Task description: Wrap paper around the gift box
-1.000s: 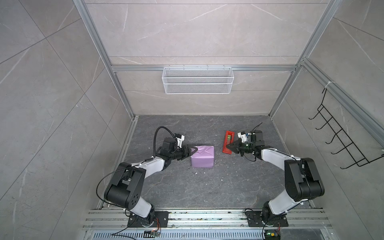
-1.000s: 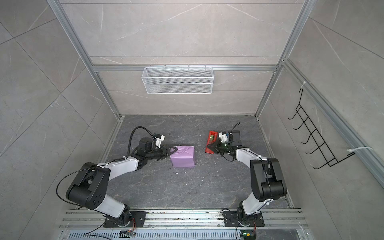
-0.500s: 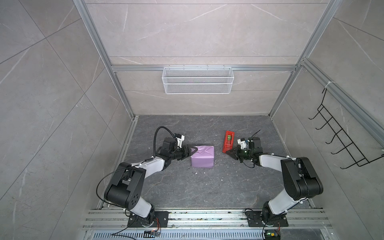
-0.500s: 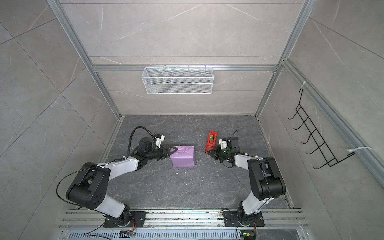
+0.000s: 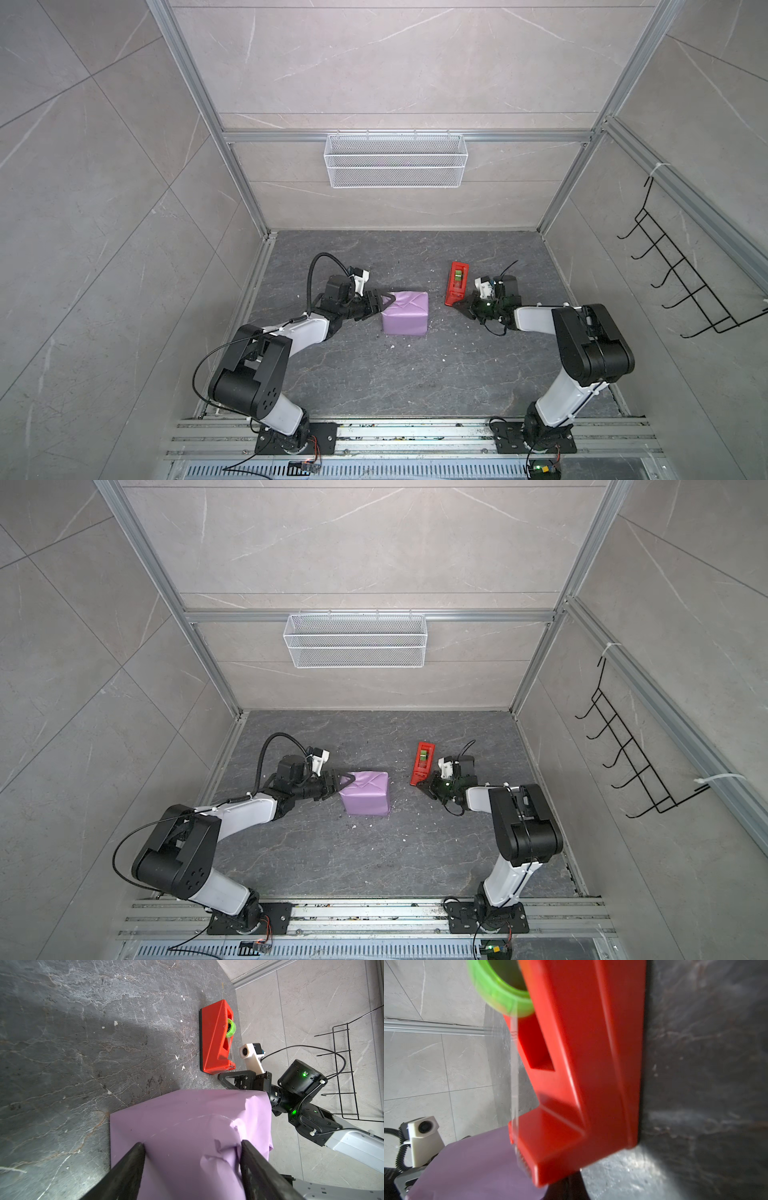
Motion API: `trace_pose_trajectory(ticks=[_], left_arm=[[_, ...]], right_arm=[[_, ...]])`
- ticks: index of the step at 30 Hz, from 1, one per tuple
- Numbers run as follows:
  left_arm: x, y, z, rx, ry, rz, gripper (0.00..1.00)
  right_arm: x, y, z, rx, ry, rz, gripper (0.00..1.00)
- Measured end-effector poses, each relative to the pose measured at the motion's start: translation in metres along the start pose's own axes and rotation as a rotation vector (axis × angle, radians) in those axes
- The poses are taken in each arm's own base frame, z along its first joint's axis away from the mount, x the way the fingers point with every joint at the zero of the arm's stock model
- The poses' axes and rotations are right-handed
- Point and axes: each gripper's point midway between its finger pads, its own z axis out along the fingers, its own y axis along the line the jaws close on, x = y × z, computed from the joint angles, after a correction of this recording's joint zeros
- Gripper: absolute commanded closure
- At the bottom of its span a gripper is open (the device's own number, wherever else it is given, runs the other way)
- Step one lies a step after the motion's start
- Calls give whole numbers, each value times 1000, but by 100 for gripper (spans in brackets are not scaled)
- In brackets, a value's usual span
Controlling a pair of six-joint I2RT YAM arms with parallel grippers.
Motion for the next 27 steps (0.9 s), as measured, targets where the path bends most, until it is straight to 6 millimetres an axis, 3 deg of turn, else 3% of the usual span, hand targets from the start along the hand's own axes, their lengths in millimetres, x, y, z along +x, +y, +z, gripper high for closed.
trace_pose_trajectory(ticks=[5,12,18,20,22,24,27], left_arm=[[0,0,0,0,0,0,28],[0,0,0,0,0,0,28],[0,0,0,0,0,1,28],[0,0,0,0,0,1,28],[0,0,0,0,0,1,28],[0,0,0,0,0,1,28],[0,0,0,-1,0,1,28]], right_arm=[[-3,-3,0,19,3,-20,100],[9,-35,-6,148,41,28,100],[10,-30,-14,146,42,5,100],[11,-11,-29,115,9,-31,100],[11,20,-48,60,-47,-101,100],[15,64,-64,-13,-103,-208,100],[41,133,-74,-141,-134,-376,100]])
